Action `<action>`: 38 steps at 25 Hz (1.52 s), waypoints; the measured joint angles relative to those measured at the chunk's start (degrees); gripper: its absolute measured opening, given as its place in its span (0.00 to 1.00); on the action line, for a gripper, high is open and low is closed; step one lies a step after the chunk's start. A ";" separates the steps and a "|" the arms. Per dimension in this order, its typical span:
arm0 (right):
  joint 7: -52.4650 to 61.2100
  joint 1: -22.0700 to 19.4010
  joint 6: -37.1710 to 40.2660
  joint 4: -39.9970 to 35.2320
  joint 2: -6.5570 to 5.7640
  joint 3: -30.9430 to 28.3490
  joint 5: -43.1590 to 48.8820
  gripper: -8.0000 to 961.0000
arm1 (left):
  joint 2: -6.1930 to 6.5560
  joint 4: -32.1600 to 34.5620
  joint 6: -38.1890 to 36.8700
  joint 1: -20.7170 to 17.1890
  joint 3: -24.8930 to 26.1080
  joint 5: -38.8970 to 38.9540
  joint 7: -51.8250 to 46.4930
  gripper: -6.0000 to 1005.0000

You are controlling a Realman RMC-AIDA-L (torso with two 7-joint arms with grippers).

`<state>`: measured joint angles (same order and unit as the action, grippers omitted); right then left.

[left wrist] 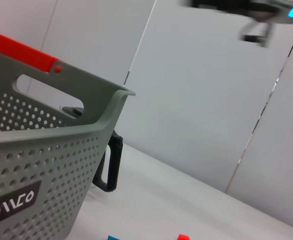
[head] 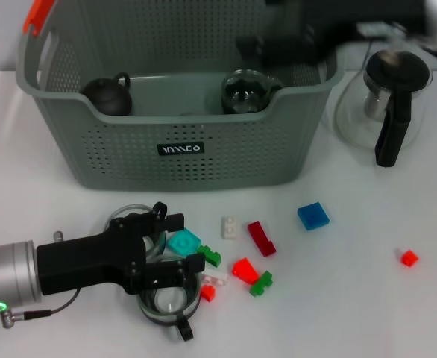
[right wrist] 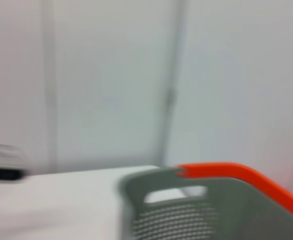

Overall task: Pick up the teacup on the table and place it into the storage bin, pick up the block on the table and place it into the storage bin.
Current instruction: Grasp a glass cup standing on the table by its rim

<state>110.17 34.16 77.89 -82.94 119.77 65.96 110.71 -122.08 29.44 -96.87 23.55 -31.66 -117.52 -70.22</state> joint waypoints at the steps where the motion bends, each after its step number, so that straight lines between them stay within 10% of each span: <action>1: -0.67 -2.41 4.08 -2.96 -0.01 -0.73 -1.54 0.87 | 0.01 0.00 0.00 0.00 0.02 0.01 0.00 0.86; 11: -8.76 -10.34 31.20 0.20 0.21 -9.46 -7.26 0.86 | 0.87 3.47 -4.64 -0.29 -0.64 -2.12 0.32 0.86; 19: -14.68 -9.50 31.36 16.38 0.17 -10.52 -1.72 0.86 | 1.81 16.45 -5.05 -0.70 -0.09 -8.20 -5.36 0.86; 38: -14.86 -7.02 28.03 19.96 0.04 -10.37 3.07 0.86 | 1.84 24.61 5.54 5.38 -1.67 -19.32 -36.77 0.86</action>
<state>95.31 27.15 105.93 -62.98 119.82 55.59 113.79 -120.24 54.05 -91.32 28.94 -33.33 -136.84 -106.99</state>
